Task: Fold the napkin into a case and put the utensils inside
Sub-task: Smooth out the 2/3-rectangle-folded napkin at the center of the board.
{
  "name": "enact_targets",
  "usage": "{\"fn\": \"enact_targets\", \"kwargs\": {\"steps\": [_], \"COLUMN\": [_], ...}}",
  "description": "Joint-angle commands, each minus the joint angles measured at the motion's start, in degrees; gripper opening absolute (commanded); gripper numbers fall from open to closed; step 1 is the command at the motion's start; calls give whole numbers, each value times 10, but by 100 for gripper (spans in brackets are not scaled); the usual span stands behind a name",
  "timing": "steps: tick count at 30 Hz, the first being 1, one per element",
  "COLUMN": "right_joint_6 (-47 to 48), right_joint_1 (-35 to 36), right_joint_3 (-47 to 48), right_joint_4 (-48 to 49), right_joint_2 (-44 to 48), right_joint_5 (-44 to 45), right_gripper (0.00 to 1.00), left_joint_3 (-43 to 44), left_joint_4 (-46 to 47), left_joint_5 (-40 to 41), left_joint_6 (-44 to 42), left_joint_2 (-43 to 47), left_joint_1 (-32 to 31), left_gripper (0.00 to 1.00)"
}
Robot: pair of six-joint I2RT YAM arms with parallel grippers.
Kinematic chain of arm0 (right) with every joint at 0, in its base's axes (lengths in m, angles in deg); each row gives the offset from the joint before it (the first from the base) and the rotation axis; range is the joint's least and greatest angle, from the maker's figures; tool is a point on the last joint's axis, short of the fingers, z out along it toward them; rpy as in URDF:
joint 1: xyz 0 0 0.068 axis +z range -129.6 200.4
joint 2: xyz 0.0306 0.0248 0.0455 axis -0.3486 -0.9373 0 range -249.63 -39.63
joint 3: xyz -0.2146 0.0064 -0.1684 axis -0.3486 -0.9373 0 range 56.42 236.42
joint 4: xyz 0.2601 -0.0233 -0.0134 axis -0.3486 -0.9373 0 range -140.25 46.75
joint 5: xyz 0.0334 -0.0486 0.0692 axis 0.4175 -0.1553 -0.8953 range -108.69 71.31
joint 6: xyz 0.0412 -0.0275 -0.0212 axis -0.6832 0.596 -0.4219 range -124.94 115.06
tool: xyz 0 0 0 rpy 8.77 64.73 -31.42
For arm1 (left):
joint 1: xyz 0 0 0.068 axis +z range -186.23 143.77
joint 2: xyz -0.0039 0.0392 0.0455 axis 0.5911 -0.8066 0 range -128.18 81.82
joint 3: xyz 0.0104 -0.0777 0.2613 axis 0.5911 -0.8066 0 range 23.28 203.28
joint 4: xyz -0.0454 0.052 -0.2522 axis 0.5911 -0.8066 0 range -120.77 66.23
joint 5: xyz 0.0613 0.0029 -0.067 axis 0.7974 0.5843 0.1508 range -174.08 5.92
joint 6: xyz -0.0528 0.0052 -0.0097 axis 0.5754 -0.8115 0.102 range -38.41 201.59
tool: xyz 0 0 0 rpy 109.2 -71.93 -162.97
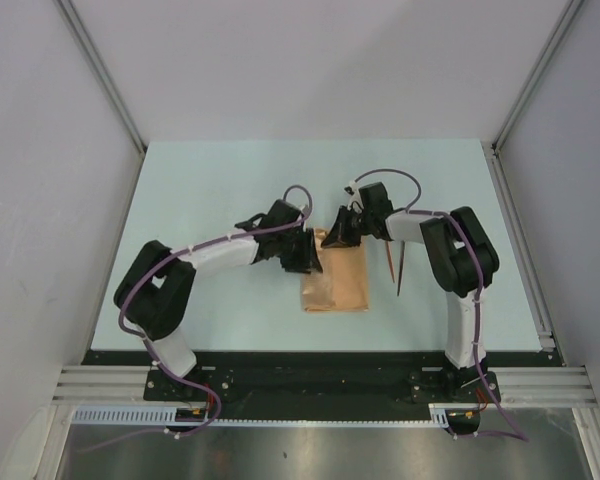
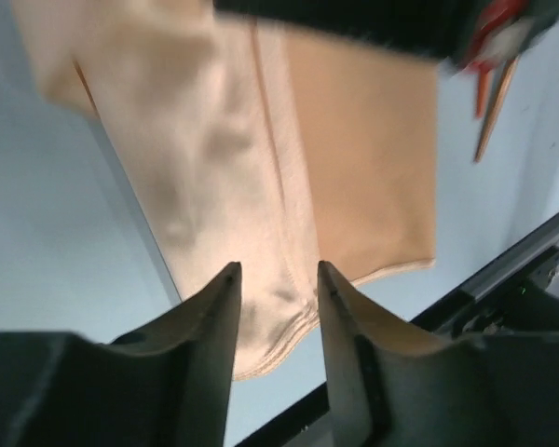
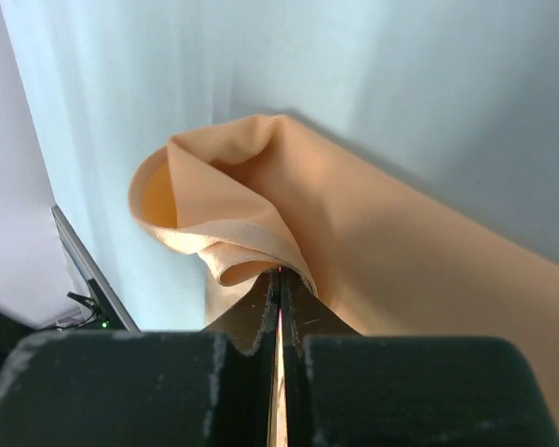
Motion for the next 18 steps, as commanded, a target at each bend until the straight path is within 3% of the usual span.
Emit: {"fn": "enact_targets", "kwargs": {"steps": [1,3,5,12,18], "right_joint_6": [12,10,6,0,-3], "right_joint_1": [-14,-14,-14,-19,-24], "right_joint_3": [18,18,19,18,18], "right_joint_4": [13,19,25,41,44], "right_joint_2": [-15,-20,-25,-25,-23], "right_joint_5": [-7,-13,-17,-24,-26], "right_gripper": [0,0,0,0,0], "left_joint_3": [123,186,221,243,237], "left_joint_4": [-95,-124,-144,-109,-97], "left_joint_5": [103,128,145,123,108], "left_joint_6": [-65,-91,-92,-69,-35], "left_joint_2": [18,-23,-45,-99,-131], "left_joint_1": [34,39,49,84,94], "left_gripper": [47,46,37,13,7]}}
